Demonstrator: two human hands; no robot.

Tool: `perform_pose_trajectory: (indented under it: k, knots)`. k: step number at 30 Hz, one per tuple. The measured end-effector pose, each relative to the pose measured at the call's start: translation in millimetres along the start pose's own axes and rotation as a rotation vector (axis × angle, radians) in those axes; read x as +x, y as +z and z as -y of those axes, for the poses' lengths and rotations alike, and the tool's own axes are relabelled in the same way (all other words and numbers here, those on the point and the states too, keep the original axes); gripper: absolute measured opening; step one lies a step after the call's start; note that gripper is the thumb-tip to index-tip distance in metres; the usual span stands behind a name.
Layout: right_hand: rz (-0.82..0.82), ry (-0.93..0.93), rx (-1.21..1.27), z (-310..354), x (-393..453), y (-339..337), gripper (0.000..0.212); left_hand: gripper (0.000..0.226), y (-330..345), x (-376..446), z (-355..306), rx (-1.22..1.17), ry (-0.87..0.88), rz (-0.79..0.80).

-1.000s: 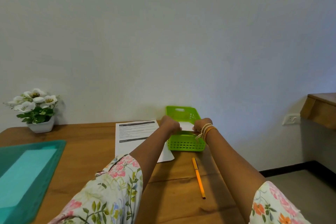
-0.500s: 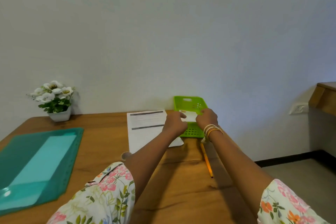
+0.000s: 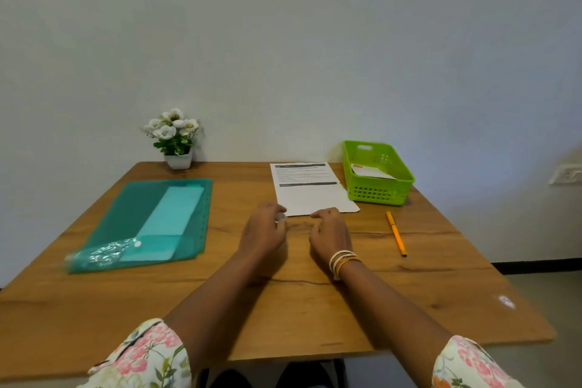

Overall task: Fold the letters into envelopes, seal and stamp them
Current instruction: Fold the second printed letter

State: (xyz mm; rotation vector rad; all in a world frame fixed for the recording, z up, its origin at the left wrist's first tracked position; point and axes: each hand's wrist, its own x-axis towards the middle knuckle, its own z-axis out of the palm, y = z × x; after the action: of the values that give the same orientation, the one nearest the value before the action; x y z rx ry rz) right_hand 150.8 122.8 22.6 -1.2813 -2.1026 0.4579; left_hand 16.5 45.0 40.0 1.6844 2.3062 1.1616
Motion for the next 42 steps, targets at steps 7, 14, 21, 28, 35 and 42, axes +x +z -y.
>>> perform_pose_trajectory:
  k: [7,14,21,28,35,42]
  knots:
    - [0.003,0.002,-0.079,12,-6,34,0.031,0.064,-3,-26,43,0.105,-0.133,0.08]
    - [-0.003,-0.094,-0.136,28,5,57,0.032,0.043,4,-29,45,0.182,-0.145,-0.102]
    - [0.073,-0.268,-0.117,45,21,71,0.019,0.025,5,-28,48,0.21,-0.2,-0.216]
    - [0.061,-0.059,-0.206,20,54,61,0.054,0.019,7,-26,52,0.26,-0.134,-0.223]
    - [-0.084,-0.09,-0.204,26,40,55,0.023,0.019,6,-24,49,0.267,-0.125,-0.212]
    - [-0.283,0.112,0.221,4,1,24,0.007,0.021,-3,-27,49,-0.033,-0.111,-0.161]
